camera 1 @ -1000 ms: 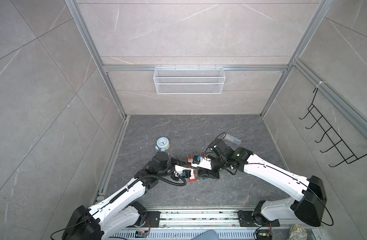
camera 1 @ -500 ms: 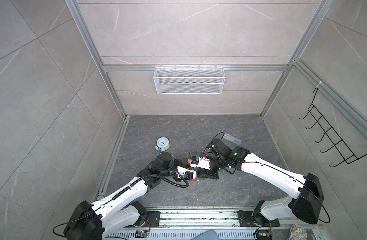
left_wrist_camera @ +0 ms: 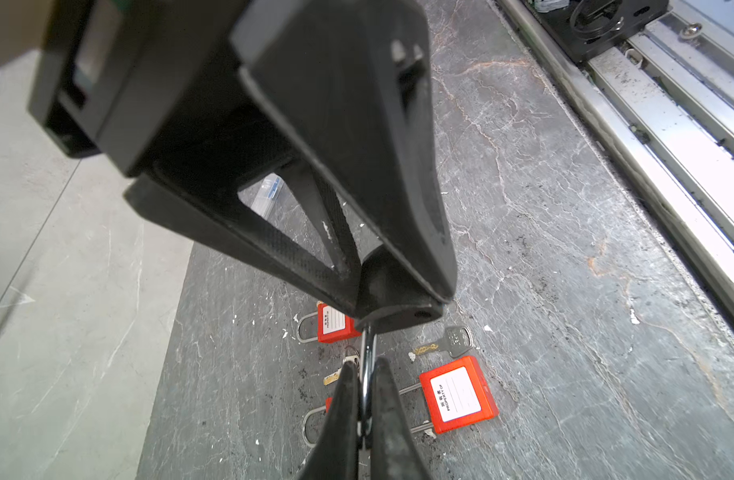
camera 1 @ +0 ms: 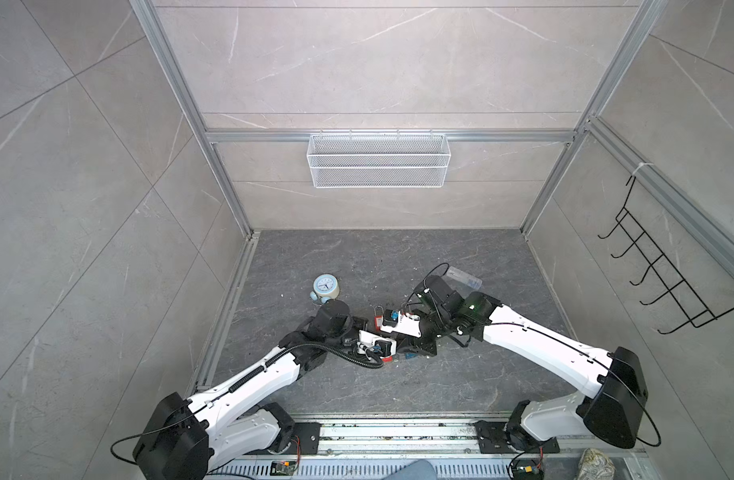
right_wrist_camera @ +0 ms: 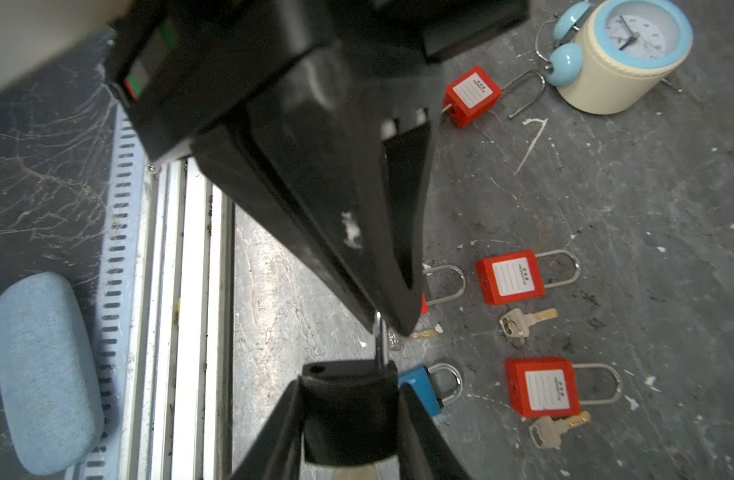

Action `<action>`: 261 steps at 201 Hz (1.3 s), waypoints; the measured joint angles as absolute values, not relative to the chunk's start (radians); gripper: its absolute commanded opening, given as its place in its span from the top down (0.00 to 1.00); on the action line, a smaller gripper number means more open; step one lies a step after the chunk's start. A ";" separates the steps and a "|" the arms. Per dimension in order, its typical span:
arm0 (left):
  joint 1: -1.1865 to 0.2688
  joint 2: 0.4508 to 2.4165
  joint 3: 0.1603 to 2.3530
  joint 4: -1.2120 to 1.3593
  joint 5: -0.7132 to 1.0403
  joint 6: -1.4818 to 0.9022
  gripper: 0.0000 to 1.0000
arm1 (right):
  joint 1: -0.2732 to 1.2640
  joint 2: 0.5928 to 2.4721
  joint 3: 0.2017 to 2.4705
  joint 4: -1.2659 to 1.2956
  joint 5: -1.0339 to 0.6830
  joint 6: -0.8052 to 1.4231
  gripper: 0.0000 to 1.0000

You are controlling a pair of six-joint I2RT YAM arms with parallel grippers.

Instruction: Lock with the key

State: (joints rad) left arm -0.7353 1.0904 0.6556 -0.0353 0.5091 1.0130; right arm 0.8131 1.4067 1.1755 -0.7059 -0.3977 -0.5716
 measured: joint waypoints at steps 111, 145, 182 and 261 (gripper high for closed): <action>-0.637 1.147 0.773 -0.162 0.682 0.711 1.00 | 0.793 1.027 0.886 -0.358 -0.093 -0.535 0.32; -0.589 1.185 0.823 -0.183 0.752 0.632 1.00 | 0.793 1.005 0.875 -0.358 -0.118 -0.546 0.36; -0.587 1.222 0.834 -0.192 0.808 0.597 1.00 | 0.792 1.070 0.883 -0.399 -0.200 -0.577 0.46; -0.587 1.231 0.834 -0.211 0.849 0.598 1.00 | 0.792 1.198 0.918 -0.406 -0.293 -0.623 0.63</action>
State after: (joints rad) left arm -0.5873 1.2312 0.8345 -0.2111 0.8490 0.5976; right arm 0.7921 1.1976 0.9180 -0.4061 -0.2928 -0.6228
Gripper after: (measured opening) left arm 0.058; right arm 0.384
